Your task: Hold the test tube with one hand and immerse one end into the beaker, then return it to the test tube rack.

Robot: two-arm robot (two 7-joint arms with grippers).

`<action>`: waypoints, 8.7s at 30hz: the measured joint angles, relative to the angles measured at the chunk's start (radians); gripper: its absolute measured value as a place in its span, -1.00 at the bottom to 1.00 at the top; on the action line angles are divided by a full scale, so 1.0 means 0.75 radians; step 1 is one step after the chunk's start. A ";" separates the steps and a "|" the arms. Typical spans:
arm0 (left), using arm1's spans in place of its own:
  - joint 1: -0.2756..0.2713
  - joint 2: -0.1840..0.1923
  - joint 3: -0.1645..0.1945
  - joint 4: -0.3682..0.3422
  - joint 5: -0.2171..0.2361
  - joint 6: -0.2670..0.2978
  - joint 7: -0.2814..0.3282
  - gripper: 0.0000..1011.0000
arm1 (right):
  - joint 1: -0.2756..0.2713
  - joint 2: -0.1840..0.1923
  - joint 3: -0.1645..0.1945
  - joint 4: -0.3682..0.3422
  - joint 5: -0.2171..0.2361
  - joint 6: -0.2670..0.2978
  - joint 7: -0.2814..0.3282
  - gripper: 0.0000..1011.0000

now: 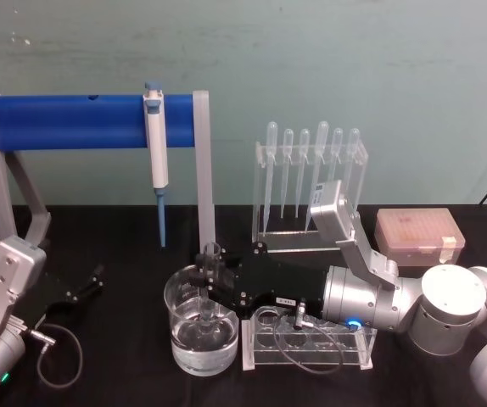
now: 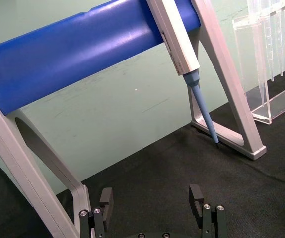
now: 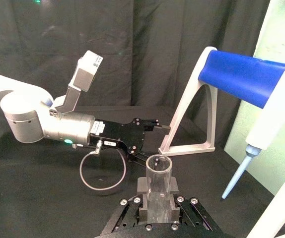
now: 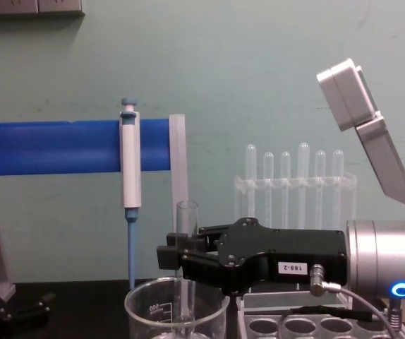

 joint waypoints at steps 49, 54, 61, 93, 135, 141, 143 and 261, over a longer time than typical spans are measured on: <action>0.000 0.000 0.000 0.000 0.000 0.000 0.000 0.98 | 0.000 0.000 0.000 0.000 0.000 0.000 0.000 -0.55; 0.000 0.000 0.000 0.000 0.000 0.000 0.000 0.98 | 0.000 0.000 0.000 0.000 0.000 0.000 0.000 -0.55; 0.000 0.000 0.000 0.000 0.000 0.000 0.000 0.98 | 0.000 0.000 0.000 0.000 0.000 0.000 0.000 -0.55; 0.000 0.000 0.000 0.000 0.000 0.000 0.000 0.98 | 0.000 0.000 0.000 0.000 0.000 0.000 0.000 -0.55; 0.000 0.000 0.000 0.000 0.000 0.000 0.000 0.98 | 0.019 0.009 0.011 -0.052 0.007 0.024 0.021 -0.55; 0.000 0.000 0.000 0.000 0.000 0.000 0.000 0.98 | 0.030 0.022 0.011 -0.084 0.006 0.049 0.021 -0.55; 0.000 0.000 0.000 0.000 0.000 0.000 0.000 0.98 | 0.034 0.029 0.011 -0.101 0.007 0.060 0.021 -0.55; 0.000 0.000 0.000 0.000 0.000 0.000 0.000 0.98 | -0.386 0.333 0.307 -0.412 0.062 -0.018 -0.122 -0.55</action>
